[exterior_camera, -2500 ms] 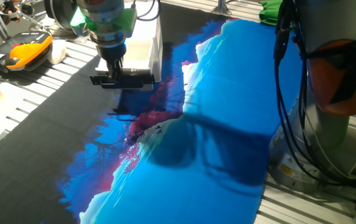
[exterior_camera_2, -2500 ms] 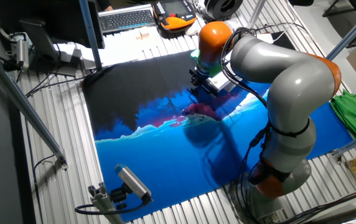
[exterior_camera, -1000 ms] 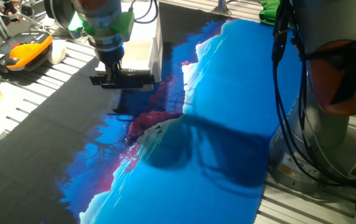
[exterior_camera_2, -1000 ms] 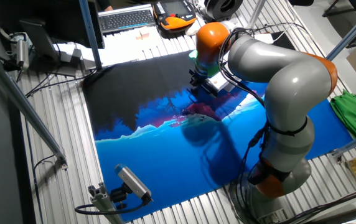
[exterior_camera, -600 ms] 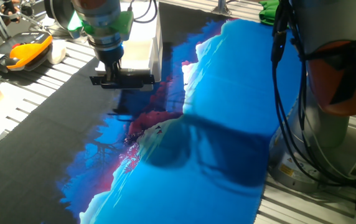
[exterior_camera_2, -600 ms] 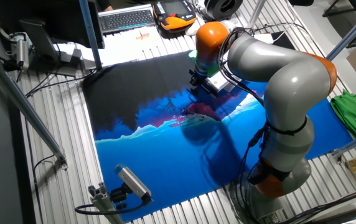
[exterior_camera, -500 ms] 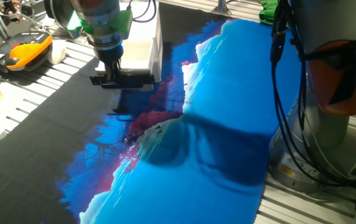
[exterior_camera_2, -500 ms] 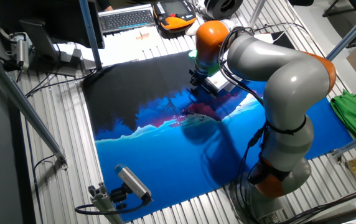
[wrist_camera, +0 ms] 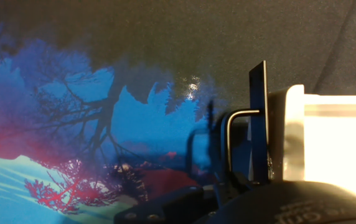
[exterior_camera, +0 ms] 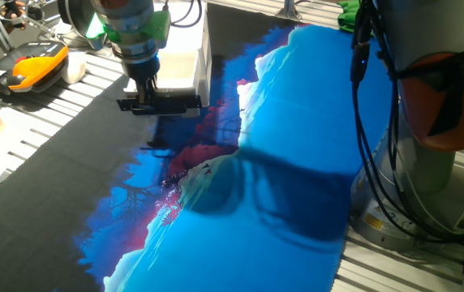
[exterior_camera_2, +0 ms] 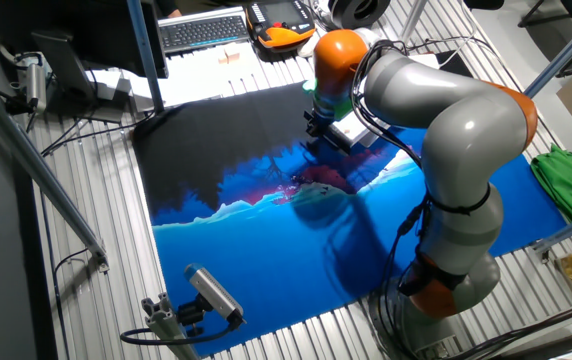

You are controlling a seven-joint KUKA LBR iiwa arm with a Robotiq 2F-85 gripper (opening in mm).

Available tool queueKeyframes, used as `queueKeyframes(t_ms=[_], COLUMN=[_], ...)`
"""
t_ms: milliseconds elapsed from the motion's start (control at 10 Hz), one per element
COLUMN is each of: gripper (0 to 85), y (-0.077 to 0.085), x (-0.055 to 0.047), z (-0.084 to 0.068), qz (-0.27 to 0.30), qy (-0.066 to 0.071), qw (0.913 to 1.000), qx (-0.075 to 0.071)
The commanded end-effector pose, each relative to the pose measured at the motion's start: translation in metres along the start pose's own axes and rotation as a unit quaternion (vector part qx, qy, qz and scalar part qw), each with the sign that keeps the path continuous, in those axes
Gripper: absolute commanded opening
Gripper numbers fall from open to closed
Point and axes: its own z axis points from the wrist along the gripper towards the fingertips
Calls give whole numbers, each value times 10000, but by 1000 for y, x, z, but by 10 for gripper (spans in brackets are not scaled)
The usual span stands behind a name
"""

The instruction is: Grasp the handle and close the drawer

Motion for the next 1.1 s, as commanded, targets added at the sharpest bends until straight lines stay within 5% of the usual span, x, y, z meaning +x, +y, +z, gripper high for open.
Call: queueKeyframes(t_ms=[0, 1000], gripper=[0, 0], y=[0, -7], x=[0, 2], z=[0, 0], qz=[21, 105], qy=[-12, -94], qw=[10000, 9999], qx=[5, 31])
